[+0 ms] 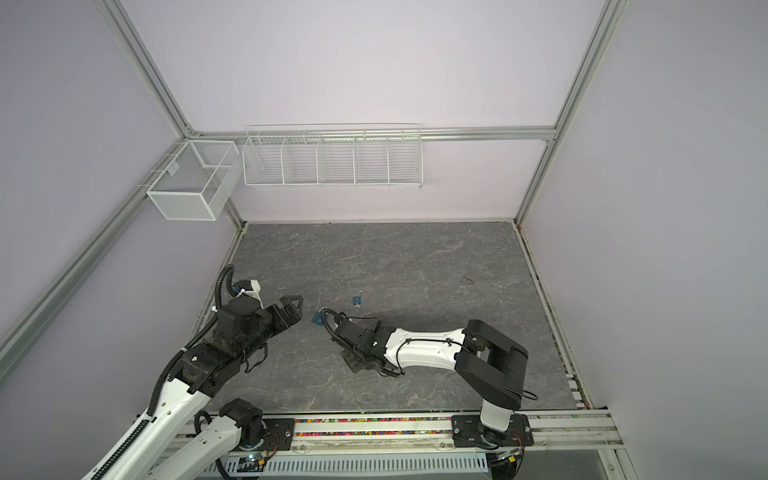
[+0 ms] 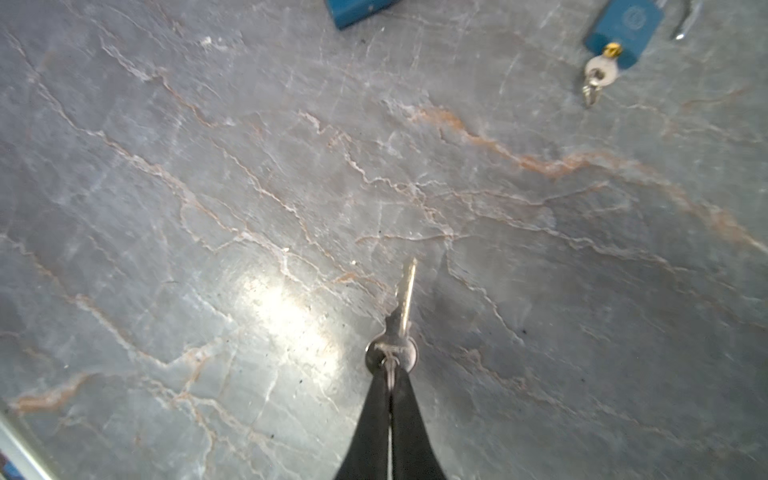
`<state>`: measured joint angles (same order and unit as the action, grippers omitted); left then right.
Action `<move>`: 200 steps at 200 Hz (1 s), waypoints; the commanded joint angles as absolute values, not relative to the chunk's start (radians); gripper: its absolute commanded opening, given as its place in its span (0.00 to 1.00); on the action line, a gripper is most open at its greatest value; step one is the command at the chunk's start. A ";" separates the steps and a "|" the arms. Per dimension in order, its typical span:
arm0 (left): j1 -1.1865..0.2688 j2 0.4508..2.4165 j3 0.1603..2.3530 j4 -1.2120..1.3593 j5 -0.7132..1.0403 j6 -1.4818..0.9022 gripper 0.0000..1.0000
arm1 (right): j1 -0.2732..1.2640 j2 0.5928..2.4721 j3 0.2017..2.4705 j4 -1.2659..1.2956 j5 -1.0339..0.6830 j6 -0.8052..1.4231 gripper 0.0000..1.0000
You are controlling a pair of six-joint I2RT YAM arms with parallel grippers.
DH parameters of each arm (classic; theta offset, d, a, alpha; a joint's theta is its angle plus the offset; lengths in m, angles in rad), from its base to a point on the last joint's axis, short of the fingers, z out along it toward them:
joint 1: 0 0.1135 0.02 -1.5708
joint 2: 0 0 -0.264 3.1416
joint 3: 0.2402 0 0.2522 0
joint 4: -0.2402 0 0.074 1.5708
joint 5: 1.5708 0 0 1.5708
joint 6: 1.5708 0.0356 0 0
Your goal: Unlock with the key
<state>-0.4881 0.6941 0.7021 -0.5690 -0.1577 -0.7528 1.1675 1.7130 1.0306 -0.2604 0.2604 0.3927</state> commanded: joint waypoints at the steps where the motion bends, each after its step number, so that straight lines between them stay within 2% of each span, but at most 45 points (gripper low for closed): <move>1: -0.482 0.678 0.718 -0.532 -0.120 -0.779 0.99 | 1.151 1.638 0.983 -0.211 0.308 0.409 0.06; 18: -0.482 0.683 0.719 -0.507 -0.090 -0.793 1.00 | 1.140 1.580 0.955 -0.200 0.324 0.406 0.06; 91: -0.511 0.823 0.716 -0.321 0.112 -0.836 0.82 | 1.115 1.390 0.917 -0.189 0.325 0.350 0.06; 145: -0.658 0.963 0.750 -0.206 0.104 -0.833 0.79 | 1.115 1.303 0.914 -0.155 0.304 0.320 0.06; 159: -0.685 1.008 0.767 -0.190 0.109 -0.834 0.75 | 1.115 1.295 0.915 -0.149 0.300 0.316 0.06; 200: -0.742 1.109 0.811 -0.155 0.120 -0.828 0.73 | 1.116 1.297 0.926 -0.132 0.284 0.308 0.06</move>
<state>-0.7227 1.0748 0.7673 -0.2077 0.1059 -0.8299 1.1206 1.3064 0.9310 -0.1604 0.3008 0.3347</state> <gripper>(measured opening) 0.736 0.066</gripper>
